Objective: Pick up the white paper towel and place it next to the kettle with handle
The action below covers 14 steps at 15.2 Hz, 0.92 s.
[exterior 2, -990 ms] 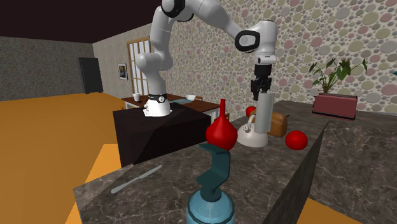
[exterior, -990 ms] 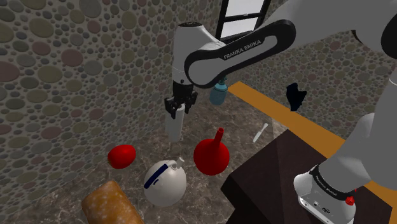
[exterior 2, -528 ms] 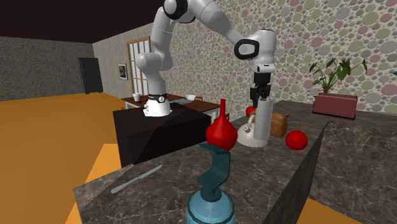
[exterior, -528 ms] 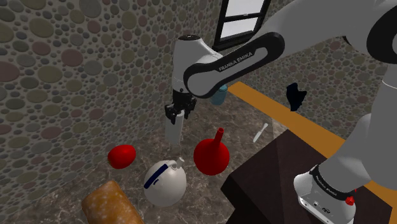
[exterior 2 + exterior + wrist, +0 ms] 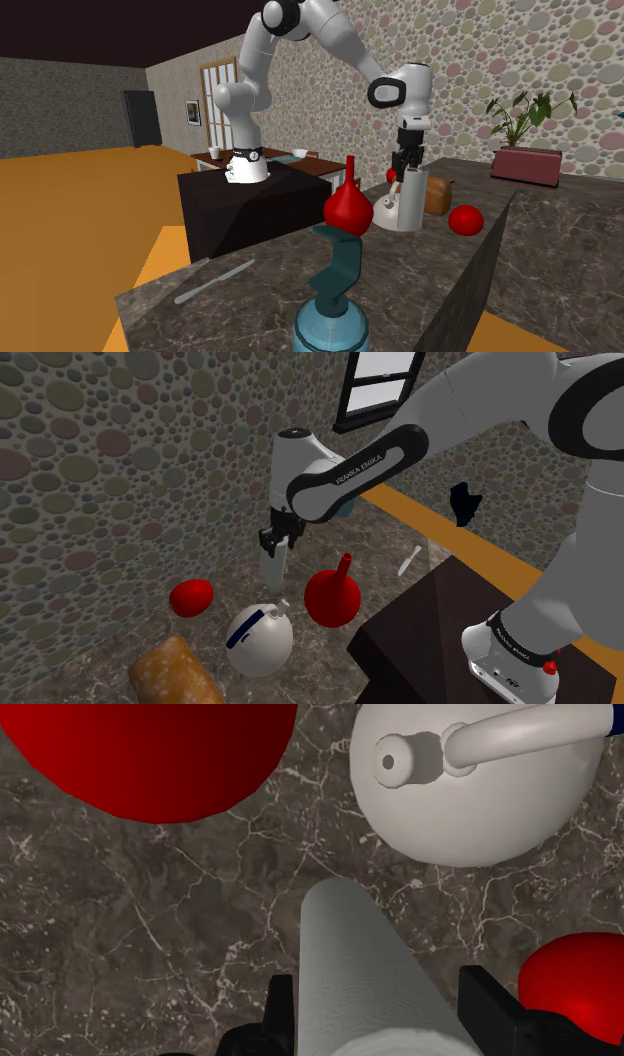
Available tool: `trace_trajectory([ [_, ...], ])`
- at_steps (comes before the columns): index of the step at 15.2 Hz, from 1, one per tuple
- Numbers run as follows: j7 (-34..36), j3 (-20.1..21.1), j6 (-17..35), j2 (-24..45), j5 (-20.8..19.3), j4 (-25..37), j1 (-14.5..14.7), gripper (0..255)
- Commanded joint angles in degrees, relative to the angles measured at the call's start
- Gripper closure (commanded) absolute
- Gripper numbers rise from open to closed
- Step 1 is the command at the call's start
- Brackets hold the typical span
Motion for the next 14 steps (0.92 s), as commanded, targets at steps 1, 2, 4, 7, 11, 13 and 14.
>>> trace_trajectory([
  [1,0.1,-0.1,1.2,1.0,-0.2,-0.1,0.1,255],
  [2,0.1,-0.2,1.7,1.6,-0.3,-0.1,0.2,255],
  [4,0.2,-0.4,2.8,2.7,-0.5,-0.1,0.3,255],
  [7,0.3,-0.6,4.4,4.5,-0.8,0.1,0.5,255],
  [11,0.3,-0.7,4.9,5.0,-0.9,0.2,0.5,255],
  [13,0.3,-0.7,4.9,5.0,-0.9,0.2,0.5,255],
  [14,0.3,-0.7,4.9,5.0,-0.9,0.2,0.5,255],
])
